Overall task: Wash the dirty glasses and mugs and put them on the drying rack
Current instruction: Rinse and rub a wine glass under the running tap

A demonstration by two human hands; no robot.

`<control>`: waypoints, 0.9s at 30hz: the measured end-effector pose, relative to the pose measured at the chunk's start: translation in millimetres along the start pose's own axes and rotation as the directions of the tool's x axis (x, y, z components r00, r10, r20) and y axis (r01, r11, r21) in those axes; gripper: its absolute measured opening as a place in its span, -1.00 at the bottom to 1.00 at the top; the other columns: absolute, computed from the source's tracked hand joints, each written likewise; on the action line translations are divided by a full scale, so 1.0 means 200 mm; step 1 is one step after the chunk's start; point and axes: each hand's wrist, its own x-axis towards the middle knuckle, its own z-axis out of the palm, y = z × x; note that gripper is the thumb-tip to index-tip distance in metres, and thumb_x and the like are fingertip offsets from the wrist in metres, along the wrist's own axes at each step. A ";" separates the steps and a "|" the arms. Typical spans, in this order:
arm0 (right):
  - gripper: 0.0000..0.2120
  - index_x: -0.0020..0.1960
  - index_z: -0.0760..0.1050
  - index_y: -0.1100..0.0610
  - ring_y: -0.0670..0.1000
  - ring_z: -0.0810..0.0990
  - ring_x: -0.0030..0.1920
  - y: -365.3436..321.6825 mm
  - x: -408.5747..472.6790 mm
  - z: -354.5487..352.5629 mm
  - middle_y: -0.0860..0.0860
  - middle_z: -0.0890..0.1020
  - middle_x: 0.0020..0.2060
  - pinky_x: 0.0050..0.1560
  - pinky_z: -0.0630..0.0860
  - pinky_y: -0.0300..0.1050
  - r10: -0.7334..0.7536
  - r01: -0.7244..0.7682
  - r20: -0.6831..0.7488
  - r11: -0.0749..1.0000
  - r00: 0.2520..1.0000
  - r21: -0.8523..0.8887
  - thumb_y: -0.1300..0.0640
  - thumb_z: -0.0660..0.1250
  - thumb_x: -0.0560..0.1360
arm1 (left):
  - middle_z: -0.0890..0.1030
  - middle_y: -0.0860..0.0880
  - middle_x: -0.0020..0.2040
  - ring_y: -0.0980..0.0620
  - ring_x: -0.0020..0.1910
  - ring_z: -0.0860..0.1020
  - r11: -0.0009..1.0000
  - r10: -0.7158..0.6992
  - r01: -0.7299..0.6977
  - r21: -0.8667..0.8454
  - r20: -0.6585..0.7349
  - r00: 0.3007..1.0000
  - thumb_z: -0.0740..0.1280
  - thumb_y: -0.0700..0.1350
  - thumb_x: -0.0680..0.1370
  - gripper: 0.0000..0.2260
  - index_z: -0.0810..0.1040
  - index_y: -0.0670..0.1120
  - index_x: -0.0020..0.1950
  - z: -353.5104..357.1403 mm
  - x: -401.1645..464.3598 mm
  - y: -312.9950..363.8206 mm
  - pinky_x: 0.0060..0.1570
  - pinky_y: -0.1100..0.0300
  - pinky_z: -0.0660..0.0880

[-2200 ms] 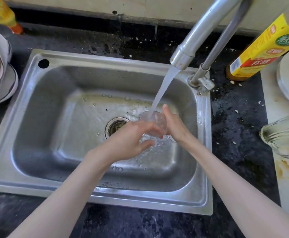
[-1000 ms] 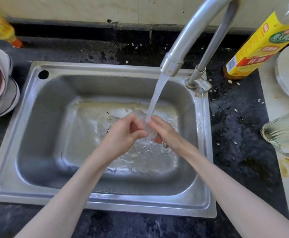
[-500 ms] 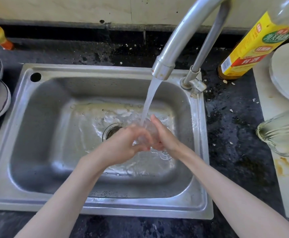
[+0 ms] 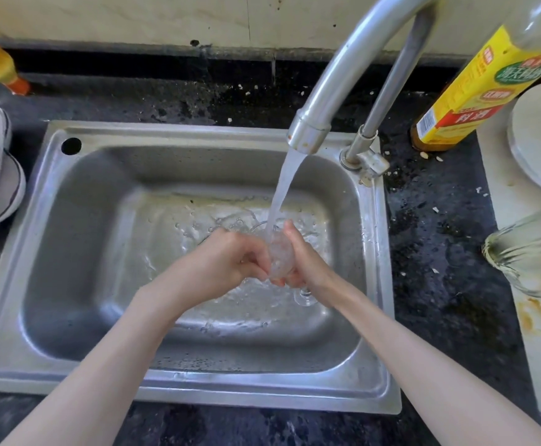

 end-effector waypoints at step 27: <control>-0.36 0.03 0.54 0.22 -0.12 0.49 -0.30 0.03 0.03 0.01 0.17 0.58 -0.28 -0.24 0.38 -0.35 -0.054 0.056 -0.051 0.997 0.997 0.054 -0.27 -0.08 0.57 | 0.47 0.14 -0.34 0.17 -0.31 0.45 0.998 0.030 -0.018 0.060 -0.205 0.978 0.51 -0.12 0.37 -0.78 0.48 0.02 -0.35 0.05 0.01 -0.01 -0.21 0.23 0.43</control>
